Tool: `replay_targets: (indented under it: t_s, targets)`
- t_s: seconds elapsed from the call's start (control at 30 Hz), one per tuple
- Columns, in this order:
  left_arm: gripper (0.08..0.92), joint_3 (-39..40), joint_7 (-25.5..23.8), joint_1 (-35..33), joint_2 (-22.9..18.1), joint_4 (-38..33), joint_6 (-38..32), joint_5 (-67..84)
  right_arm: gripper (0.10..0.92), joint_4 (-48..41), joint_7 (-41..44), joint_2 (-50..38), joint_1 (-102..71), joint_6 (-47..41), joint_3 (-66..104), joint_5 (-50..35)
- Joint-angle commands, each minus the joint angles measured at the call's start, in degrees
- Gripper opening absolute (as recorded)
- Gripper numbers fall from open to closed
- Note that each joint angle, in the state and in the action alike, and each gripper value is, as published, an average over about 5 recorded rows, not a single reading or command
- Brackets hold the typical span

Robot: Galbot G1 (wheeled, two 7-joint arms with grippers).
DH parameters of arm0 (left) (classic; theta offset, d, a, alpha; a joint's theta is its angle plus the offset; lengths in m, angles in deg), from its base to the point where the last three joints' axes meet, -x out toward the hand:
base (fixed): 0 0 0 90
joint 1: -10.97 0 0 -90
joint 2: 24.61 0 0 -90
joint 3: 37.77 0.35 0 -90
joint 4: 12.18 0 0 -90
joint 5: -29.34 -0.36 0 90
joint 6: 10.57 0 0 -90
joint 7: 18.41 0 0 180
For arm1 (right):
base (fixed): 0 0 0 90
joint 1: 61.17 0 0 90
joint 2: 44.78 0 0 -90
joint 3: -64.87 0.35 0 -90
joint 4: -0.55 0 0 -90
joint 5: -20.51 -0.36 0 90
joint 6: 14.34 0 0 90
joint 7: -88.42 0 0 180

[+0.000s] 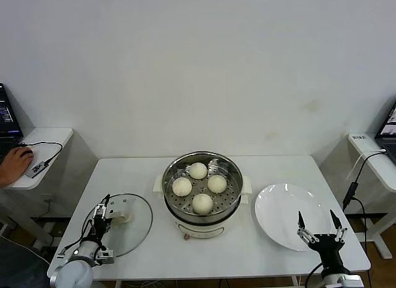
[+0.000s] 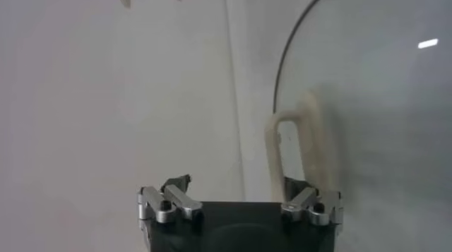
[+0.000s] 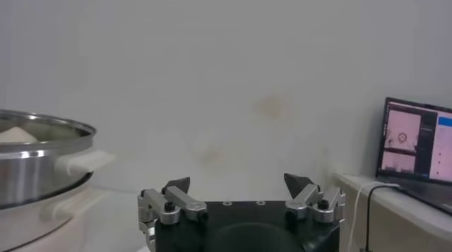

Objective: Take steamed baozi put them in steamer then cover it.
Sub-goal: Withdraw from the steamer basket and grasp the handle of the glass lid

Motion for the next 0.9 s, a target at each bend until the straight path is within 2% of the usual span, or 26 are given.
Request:
replay_targets:
  t_s: [0.03, 0.13, 0.6, 0.8, 0.9]
  targets:
    - [0.814, 0.3, 0.0, 2.5, -0.1, 2.6, 0.0, 0.8, 0.823, -0.1, 0.1, 0.4, -0.4, 0.1, -0.2, 0.6]
    - [0.763, 0.3, 0.3, 2.4, -0.2, 2.9, 0.0, 1.1, 0.823, -0.1, 0.1, 0.4, -0.4, 0.1, -0.3, 0.7]
    - [0.361, -0.1, 2.1, 1.3, -0.2, 2.6, -1.0, 3.2, 0.823, 0.2, 0.1, 0.4, -0.6, 0.2, -1.0, 1.2]
    - [0.19, -1.4, 5.5, -1.7, 0.1, -1.8, -1.7, 4.8, 0.823, 0.7, 0.2, 0.3, -0.6, 0.1, -1.3, 1.5]
    - [0.15, -2.6, 6.3, -3.8, 0.7, -5.6, -1.6, 5.6, 0.823, 1.0, 0.3, 0.2, -0.8, 0.2, -1.3, 1.7]
